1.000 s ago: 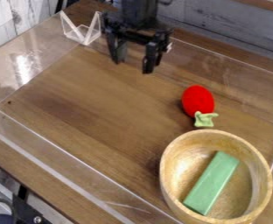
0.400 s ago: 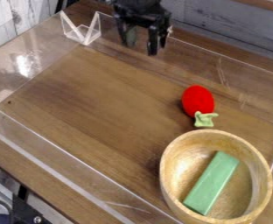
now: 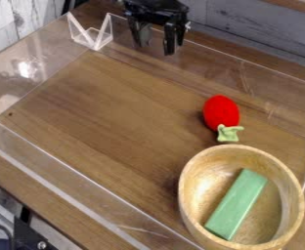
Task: Remove the green block from the brown bowl and put it on the table
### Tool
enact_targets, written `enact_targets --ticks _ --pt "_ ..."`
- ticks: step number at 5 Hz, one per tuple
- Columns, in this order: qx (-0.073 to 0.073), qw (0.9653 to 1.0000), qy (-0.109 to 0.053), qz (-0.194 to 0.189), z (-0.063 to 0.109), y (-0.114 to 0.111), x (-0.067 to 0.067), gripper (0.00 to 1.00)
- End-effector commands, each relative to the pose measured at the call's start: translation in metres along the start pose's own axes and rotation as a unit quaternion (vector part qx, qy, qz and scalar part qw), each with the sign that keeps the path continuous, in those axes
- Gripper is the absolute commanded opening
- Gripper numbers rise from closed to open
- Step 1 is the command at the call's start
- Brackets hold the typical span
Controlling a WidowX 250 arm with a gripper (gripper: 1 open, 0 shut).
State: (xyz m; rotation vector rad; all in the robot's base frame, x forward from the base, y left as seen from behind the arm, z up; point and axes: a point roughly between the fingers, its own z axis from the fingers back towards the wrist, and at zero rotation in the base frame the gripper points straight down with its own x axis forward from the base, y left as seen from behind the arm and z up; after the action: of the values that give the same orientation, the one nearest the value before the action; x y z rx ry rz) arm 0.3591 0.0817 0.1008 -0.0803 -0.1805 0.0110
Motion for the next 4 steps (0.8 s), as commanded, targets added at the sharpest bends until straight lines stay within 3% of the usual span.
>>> enact_targets --ticks 1,2,4 --pt "0.01 0.9991 -0.033 0.023 0.013 0.009 0.007 1.0" --pt "0.014 0.9981 -0.037 0.047 0.008 0.015 0.006 1.0" --pt "-0.002 0.9991 -0.041 -0.009 0.009 0.012 0.018 1.0"
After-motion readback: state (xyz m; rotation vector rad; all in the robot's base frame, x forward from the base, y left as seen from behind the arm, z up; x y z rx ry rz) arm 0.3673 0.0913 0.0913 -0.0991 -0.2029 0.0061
